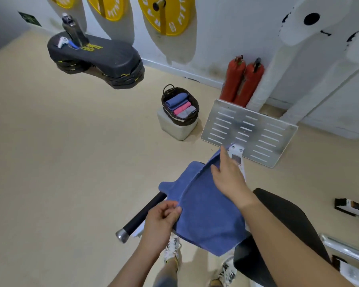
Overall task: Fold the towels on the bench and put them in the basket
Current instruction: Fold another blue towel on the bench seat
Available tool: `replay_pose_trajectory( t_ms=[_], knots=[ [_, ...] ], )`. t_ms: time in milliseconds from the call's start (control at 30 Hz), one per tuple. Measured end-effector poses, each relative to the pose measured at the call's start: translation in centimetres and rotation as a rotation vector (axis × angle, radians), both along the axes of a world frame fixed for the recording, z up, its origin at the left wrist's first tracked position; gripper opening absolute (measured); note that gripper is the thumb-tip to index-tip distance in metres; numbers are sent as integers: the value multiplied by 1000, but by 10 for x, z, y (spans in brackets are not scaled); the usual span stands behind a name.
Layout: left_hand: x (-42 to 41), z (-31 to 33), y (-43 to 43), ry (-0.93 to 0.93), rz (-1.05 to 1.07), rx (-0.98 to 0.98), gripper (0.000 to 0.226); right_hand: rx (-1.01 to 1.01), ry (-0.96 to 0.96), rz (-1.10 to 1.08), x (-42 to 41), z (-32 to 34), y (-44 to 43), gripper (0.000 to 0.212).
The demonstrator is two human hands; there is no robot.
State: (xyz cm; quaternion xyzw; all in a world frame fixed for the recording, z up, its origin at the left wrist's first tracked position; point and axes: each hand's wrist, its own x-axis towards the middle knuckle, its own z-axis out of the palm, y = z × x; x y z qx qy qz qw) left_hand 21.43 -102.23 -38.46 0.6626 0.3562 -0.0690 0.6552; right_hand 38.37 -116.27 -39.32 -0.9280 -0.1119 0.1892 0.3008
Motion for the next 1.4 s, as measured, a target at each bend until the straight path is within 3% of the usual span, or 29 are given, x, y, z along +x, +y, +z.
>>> replay_pose_trajectory(
  t_ms=[133,233,367,433,533,633,733,933,1067,1167,1233,1333,1400],
  knots=[
    [4,-37,34,77,24,78,13,-139,127,35,-4,-26,31,73],
    [5,-56,44,157,-109,114,11,-217,134,120,-8,-43,40,73],
    [14,-64,52,183,-112,188,11,-294,75,141,-7,-53,48,58],
    [25,-71,58,119,-101,269,9,-303,69,118,-4,-56,55,41],
    [46,-77,65,44,-290,389,5,-259,56,102,-2,-57,62,19],
    [72,-74,72,134,-409,362,21,-242,115,109,-1,-54,66,20],
    [110,-89,86,205,-480,391,21,-309,168,186,5,-59,72,22],
    [165,-143,84,384,-705,121,21,-365,233,117,33,-80,75,52],
    [176,-168,82,448,-656,-68,11,-382,385,149,53,-93,80,36],
    [180,-182,79,497,-583,-235,16,-394,443,196,59,-95,84,34],
    [181,-186,78,521,-486,-273,19,-387,443,178,60,-95,85,33],
    [185,-189,82,495,-330,-228,29,-372,368,119,55,-94,83,10],
    [186,-188,83,483,-349,-216,30,-387,291,94,49,-90,83,19]
  ],
)
